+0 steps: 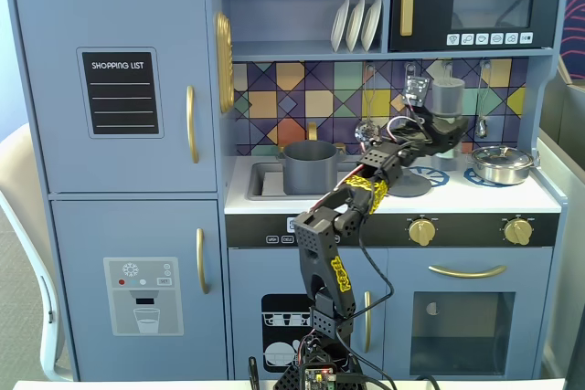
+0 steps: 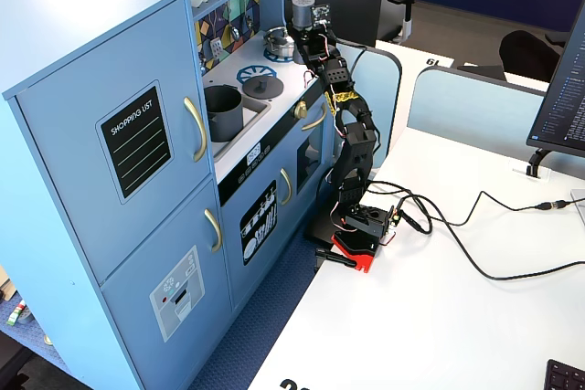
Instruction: Put salt in the gray recipient
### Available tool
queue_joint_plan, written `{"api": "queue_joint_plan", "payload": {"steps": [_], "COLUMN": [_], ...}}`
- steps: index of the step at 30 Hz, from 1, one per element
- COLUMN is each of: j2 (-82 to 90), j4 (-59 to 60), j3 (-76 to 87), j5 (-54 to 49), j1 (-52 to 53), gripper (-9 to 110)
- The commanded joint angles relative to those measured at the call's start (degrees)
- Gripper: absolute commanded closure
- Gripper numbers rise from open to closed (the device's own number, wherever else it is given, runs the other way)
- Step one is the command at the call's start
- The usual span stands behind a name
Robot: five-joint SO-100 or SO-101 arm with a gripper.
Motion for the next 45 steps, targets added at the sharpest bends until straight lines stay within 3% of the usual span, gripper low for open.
{"api": "queue_joint_plan", "payload": {"steps": [1,16,45], "j2": [-2.9,-13.3,-12.6], "j4": [-4.4,-12.9,-17.9], "j3": [-1.8,-3.2,8.0], "j5": [-3.1,-0.1,-1.8], "j1": [1.1,-0.8,-0.4], "gripper": [101,101,99]}}
